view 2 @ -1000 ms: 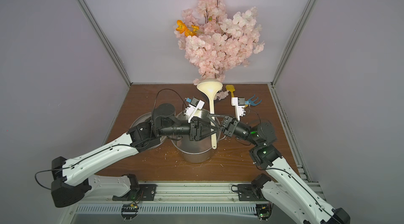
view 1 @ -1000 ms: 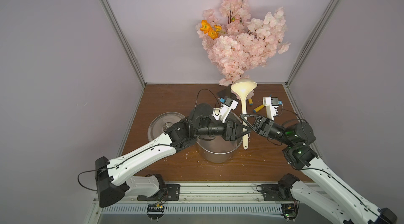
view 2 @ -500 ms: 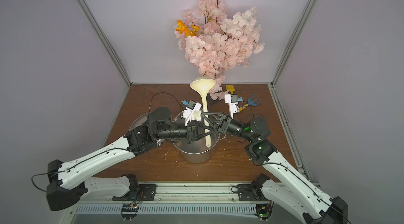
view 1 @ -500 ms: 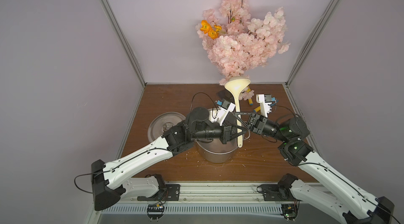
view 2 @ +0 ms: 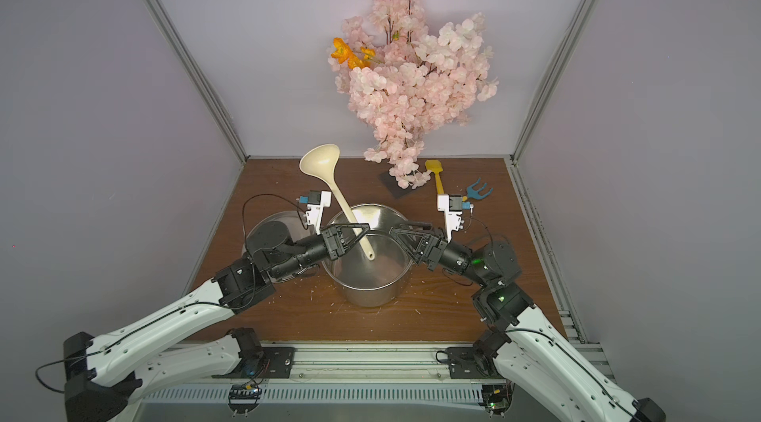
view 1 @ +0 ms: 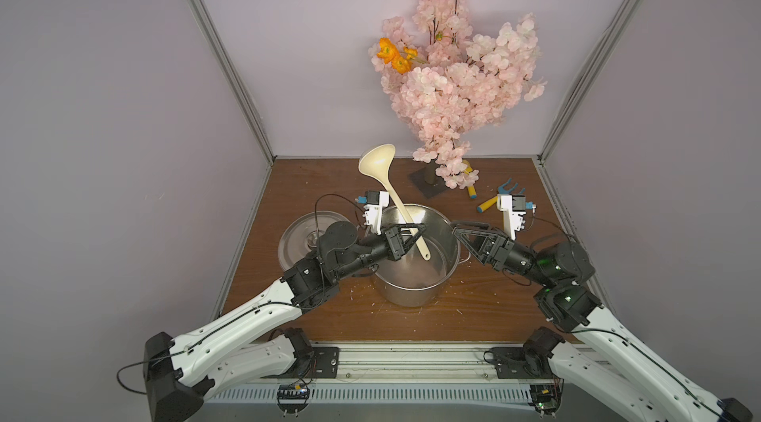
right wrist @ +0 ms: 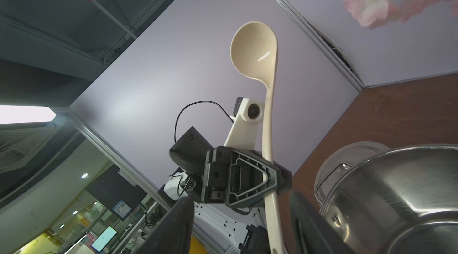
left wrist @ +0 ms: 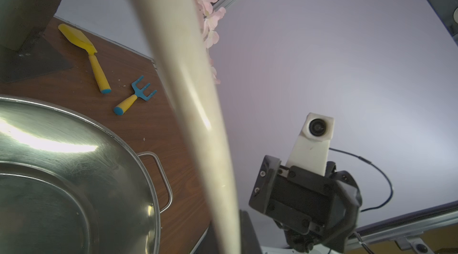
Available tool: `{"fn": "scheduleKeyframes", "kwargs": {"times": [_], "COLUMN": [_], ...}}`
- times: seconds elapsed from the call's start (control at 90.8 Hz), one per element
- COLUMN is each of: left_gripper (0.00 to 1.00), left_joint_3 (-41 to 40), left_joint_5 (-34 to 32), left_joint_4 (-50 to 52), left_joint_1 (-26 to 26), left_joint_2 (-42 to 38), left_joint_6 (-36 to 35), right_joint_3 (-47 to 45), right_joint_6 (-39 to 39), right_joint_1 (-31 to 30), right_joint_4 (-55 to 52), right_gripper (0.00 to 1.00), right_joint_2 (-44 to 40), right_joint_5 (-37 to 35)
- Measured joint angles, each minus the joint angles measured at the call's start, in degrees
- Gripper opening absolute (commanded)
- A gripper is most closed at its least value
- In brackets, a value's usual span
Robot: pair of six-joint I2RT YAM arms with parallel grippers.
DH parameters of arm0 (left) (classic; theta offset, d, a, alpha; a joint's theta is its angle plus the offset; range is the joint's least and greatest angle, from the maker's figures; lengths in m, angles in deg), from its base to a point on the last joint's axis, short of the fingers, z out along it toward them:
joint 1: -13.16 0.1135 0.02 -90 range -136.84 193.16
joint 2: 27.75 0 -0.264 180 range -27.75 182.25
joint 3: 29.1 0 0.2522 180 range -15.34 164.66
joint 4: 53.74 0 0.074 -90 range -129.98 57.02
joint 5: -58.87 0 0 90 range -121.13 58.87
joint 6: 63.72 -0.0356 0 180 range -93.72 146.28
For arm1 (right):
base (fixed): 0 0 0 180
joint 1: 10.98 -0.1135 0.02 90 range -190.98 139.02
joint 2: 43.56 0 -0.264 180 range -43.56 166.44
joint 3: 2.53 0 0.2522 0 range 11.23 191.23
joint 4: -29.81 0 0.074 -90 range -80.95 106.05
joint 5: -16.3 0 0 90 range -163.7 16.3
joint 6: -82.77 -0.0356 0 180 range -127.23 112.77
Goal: Stir the soup with a spoon
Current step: Adjust the spoon.
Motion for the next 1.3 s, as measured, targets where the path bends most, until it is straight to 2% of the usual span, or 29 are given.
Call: {"fn": "scheduleKeyframes", "kwargs": {"times": [0.275,0.55,0.749,0.903,1.002,1.134,1.299], "left_gripper": [0.00,0.00,0.03,0.27,0.38,0.38,0.31], "left_joint_3": [-6.14,-8.57,-8.81,-8.90,-8.90,-8.90,-8.70], "left_joint_5": [-5.62,-7.56,-7.82,-8.37,-10.60,-12.92,-13.40], "left_joint_4": [-9.49,-15.06,-16.52,-16.28,-13.70,-12.00,-11.47], "left_joint_1": [0.00,0.00,0.00,0.00,0.02,0.63,1.25], "left_joint_2": [-0.13,-1.36,-1.36,-1.84,-2.91,-4.90,-5.11], "left_joint_6": [7.30,10.19,11.23,11.30,10.73,9.92,9.35], "right_joint_3": [-3.21,-3.34,-3.30,-3.28,-3.37,-3.54,-3.54], "right_joint_6": [-2.64,-3.87,-4.13,-5.05,-5.03,-5.05,-5.14], "right_joint_1": [-8.35,-10.64,-10.97,-11.10,-11.13,-11.15,-11.13], "right_joint_4": [7.74,13.29,14.10,14.82,14.58,14.43,14.40], "right_gripper": [0.43,0.25,0.00,0.00,0.00,0.00,0.00], "right_joint_2": [8.41,12.07,12.79,12.72,12.28,11.28,11.52], "right_joint_5": [-3.80,-6.47,-7.54,-7.67,-7.78,-7.63,-6.91]}}
